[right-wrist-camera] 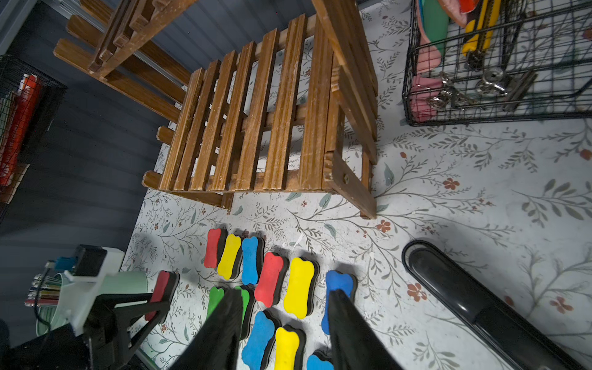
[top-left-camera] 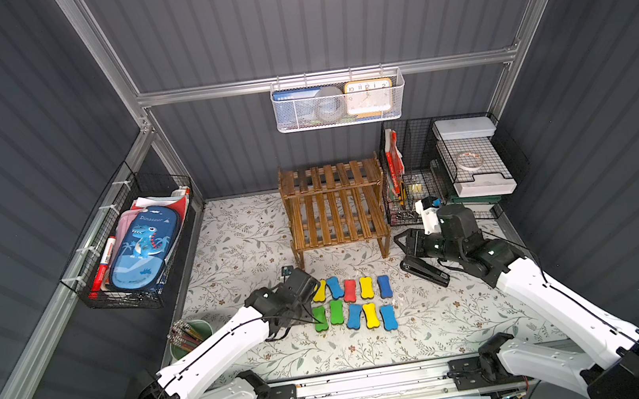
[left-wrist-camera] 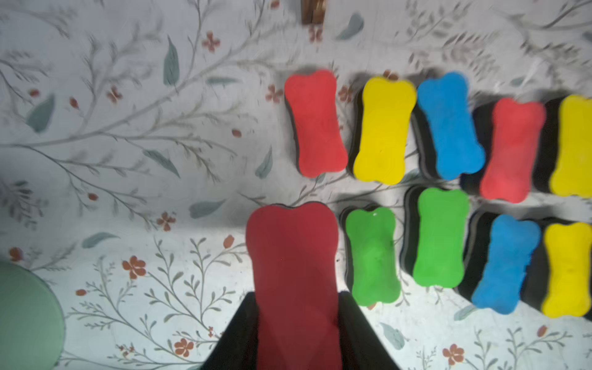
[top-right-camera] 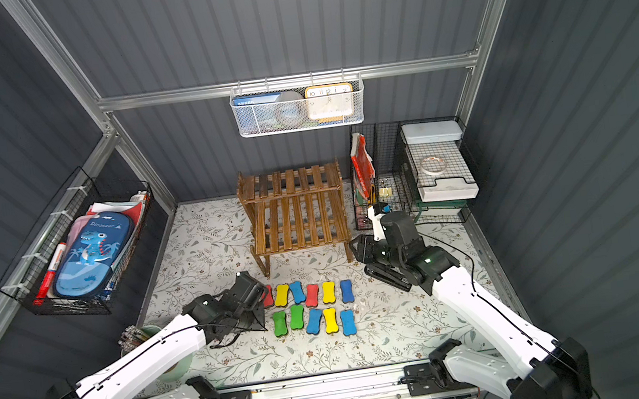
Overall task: Remove the whiteboard erasers from the shelf
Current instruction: Place the whiteboard eraser at the center of the board.
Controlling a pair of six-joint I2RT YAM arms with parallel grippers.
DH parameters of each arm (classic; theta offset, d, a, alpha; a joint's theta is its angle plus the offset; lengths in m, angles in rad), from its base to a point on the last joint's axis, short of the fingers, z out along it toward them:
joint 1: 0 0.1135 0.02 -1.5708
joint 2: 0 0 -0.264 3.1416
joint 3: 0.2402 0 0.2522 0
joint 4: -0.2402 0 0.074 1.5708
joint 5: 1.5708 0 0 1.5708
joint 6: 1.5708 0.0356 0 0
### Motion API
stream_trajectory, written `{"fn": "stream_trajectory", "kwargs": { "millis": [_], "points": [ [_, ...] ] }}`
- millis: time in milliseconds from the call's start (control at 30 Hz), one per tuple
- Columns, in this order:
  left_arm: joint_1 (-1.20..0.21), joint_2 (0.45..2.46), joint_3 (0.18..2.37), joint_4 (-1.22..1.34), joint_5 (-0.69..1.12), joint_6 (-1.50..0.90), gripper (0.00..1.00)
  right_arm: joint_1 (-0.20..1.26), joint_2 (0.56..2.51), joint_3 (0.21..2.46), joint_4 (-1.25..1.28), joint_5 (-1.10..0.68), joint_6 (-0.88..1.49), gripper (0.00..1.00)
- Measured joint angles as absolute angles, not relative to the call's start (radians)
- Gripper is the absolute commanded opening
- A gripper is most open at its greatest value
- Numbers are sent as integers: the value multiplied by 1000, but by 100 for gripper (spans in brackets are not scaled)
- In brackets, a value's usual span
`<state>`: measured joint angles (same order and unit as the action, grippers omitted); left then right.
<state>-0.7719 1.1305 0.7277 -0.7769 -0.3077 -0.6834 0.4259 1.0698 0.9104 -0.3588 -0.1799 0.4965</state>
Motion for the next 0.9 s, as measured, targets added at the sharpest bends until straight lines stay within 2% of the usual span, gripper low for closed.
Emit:
{"fn": "stream_trajectory", "kwargs": {
  "millis": [333, 767, 900],
  "points": [
    [-772, 1257, 675, -631, -247, -727, 38, 426, 1071, 910, -360, -179, 496, 48],
    [-773, 1278, 669, -620, -247, -732, 38, 425, 1070, 910, -360, -179, 497, 48],
    [-773, 1288, 659, -620, -247, -733, 49, 425, 1070, 910, -360, -179, 497, 48]
  ]
}}
